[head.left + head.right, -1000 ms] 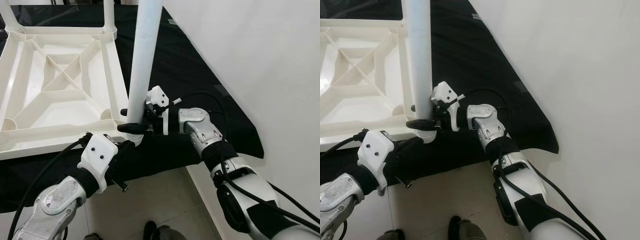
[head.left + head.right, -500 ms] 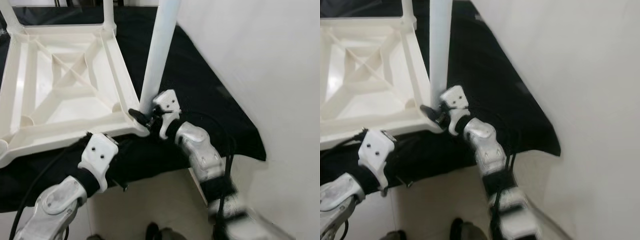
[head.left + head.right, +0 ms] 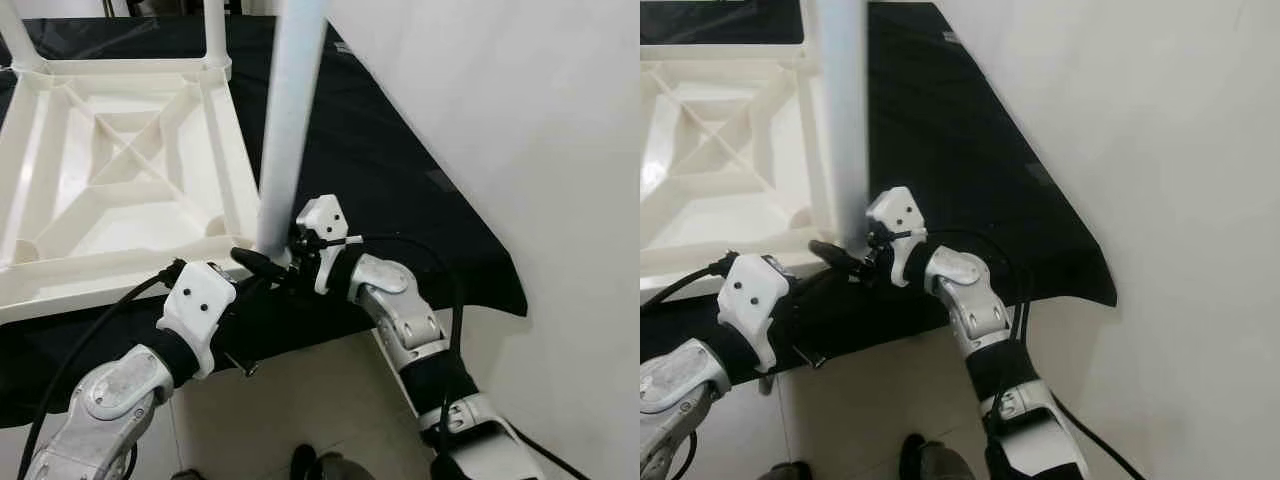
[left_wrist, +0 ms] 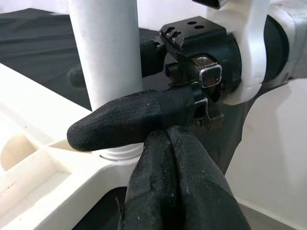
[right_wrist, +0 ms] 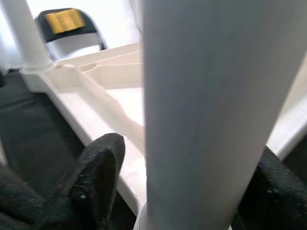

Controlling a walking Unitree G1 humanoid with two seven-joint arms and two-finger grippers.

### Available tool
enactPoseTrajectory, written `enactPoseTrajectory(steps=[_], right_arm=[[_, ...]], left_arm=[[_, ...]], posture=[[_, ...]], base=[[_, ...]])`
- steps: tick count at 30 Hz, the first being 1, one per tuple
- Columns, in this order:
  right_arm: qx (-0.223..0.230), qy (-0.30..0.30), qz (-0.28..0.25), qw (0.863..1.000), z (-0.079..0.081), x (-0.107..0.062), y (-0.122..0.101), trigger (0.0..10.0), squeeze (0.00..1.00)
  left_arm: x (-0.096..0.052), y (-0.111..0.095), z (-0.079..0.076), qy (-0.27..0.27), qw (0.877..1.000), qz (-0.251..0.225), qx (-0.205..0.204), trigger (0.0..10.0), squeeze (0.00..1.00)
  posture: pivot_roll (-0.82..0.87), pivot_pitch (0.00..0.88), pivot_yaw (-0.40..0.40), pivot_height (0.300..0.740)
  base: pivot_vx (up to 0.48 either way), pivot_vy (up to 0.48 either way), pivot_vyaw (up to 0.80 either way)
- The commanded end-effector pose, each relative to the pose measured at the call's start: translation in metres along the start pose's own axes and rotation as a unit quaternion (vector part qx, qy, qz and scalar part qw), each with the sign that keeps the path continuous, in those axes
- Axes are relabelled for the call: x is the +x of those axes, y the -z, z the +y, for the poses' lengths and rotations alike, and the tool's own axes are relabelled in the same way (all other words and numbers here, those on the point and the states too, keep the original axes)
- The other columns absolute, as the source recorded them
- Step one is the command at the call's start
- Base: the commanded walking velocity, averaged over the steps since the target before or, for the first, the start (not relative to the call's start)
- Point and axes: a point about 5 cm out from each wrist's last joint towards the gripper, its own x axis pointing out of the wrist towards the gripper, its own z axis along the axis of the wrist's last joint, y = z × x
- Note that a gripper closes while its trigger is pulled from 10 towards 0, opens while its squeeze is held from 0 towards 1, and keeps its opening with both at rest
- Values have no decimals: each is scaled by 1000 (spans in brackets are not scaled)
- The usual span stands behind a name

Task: Building children table

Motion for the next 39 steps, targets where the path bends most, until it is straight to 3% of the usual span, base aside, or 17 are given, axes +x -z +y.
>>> enactPoseTrajectory(steps=[1,5,7,9,16,17,20,21,31,33,34,35,36,37,38,39], right_arm=[[-27,-88,-18,996,14,11,-14,10000,0],[-26,-122,-15,992,-2,15,-23,10000,0],[-27,-133,-11,991,-4,16,-25,10000,0],[-25,-193,-2,981,-7,17,-25,10000,0],[2,-252,12,968,-13,20,-27,10000,0],[3,-250,19,968,-15,22,-26,471,0],[5,-248,21,969,-16,23,-26,471,0],[6,-249,23,968,-17,22,-25,0,0],[-7,-181,42,983,-33,5,-13,0,0],[-8,-162,48,986,-36,1,-9,0,0],[1,-75,84,994,-41,-7,6,0,0],[1,-75,84,994,-41,-7,6,0,0],[41,103,123,986,-45,-14,28,0,0],[59,208,162,963,-36,-27,46,0,0],[59,208,162,963,-36,-27,46,0,0],[64,246,182,950,-16,-32,55,0,0]], left_arm=[[1,4,-4,6,1000,8,-12,10000,0],[0,4,-5,6,1000,10,-11,10000,0],[-1,4,-5,5,1000,10,-11,10000,0],[-2,4,-5,3,1000,12,-9,10000,0],[-5,3,-5,0,1000,16,-8,10000,0],[-7,3,-4,-2,1000,18,-7,10000,0],[-7,3,-4,-4,1000,19,-6,10000,0],[-7,3,-4,-4,1000,19,-6,10000,0],[-6,3,-5,-2,1000,19,-7,10000,0],[-6,2,-5,-1,1000,18,-8,10000,0],[-6,3,-4,0,1000,19,-7,10000,0],[-6,3,-4,0,1000,19,-7,10000,0],[-6,3,-4,2,1000,20,-7,10000,0],[-6,3,-3,3,1000,20,-6,10000,0],[-6,3,-3,3,1000,20,-6,10000,0],[-6,3,-1,4,1000,21,-6,10000,0]], posture=[[95,217,-173,740],[108,233,-179,740],[112,238,-181,740],[115,247,-185,740],[138,272,-193,740],[141,274,-193,740],[142,275,-193,740],[146,278,-195,740],[136,278,-192,740],[130,277,-187,740],[121,271,-190,740],[121,271,-190,740],[117,268,-190,740],[118,270,-187,740],[118,270,-187,740],[120,278,-164,740]], base=[[0,0,0],[0,0,0],[0,0,0],[0,0,0],[0,0,0],[0,0,0],[0,0,0],[0,0,0],[0,0,0],[0,0,0],[0,0,0],[0,0,0],[0,0,0],[0,0,0],[0,0,0],[0,0,0]])
